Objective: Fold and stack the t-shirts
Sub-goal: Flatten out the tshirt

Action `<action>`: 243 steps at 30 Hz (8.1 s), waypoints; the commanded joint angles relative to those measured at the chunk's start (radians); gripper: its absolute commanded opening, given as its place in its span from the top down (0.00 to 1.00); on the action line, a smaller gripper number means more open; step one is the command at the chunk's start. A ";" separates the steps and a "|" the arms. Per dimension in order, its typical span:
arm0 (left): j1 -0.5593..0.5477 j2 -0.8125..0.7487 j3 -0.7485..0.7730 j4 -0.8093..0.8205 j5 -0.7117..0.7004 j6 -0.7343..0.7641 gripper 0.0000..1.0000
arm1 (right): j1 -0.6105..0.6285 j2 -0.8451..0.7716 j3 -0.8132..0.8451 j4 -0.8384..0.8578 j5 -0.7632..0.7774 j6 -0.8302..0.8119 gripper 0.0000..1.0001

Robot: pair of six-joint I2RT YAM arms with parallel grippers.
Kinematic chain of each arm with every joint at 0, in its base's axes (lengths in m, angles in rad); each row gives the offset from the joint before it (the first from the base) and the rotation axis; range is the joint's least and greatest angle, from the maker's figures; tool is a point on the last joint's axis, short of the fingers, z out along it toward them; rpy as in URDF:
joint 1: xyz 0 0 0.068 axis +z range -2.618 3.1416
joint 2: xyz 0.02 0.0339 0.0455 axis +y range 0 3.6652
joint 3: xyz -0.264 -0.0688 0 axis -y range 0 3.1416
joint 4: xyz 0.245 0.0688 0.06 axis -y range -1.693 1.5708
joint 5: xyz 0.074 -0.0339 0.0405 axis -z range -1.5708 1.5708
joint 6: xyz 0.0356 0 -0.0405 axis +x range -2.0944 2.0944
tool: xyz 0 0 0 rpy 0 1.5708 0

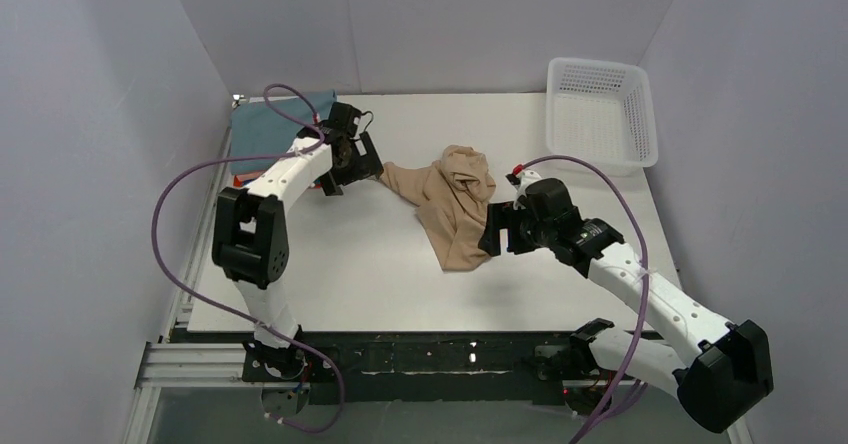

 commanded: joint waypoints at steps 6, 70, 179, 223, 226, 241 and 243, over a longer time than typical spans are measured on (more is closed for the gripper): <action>0.004 0.333 0.298 -0.155 0.032 0.080 0.04 | 0.222 0.095 0.022 0.053 0.152 0.022 0.14; -0.084 -0.067 -0.346 0.053 0.011 -0.055 1.00 | 0.233 0.397 0.094 -0.071 0.373 0.146 0.29; 0.073 0.054 0.279 -0.263 0.346 0.250 0.02 | -0.192 0.408 0.424 -0.107 0.075 0.132 0.14; -0.417 -0.045 -0.559 0.073 0.462 -0.254 0.02 | -0.130 1.555 1.637 -0.315 -0.172 -0.010 0.16; -0.425 -0.052 -0.503 0.011 0.440 -0.224 0.02 | -0.134 1.526 1.630 -0.297 -0.157 -0.012 0.15; -0.399 -0.439 -0.423 -0.330 0.038 -0.072 0.02 | -0.122 0.789 0.774 -0.186 -0.032 -0.013 0.11; -0.356 -0.429 -0.376 -0.360 0.013 -0.066 0.02 | -0.116 0.750 0.668 -0.110 -0.059 0.005 0.11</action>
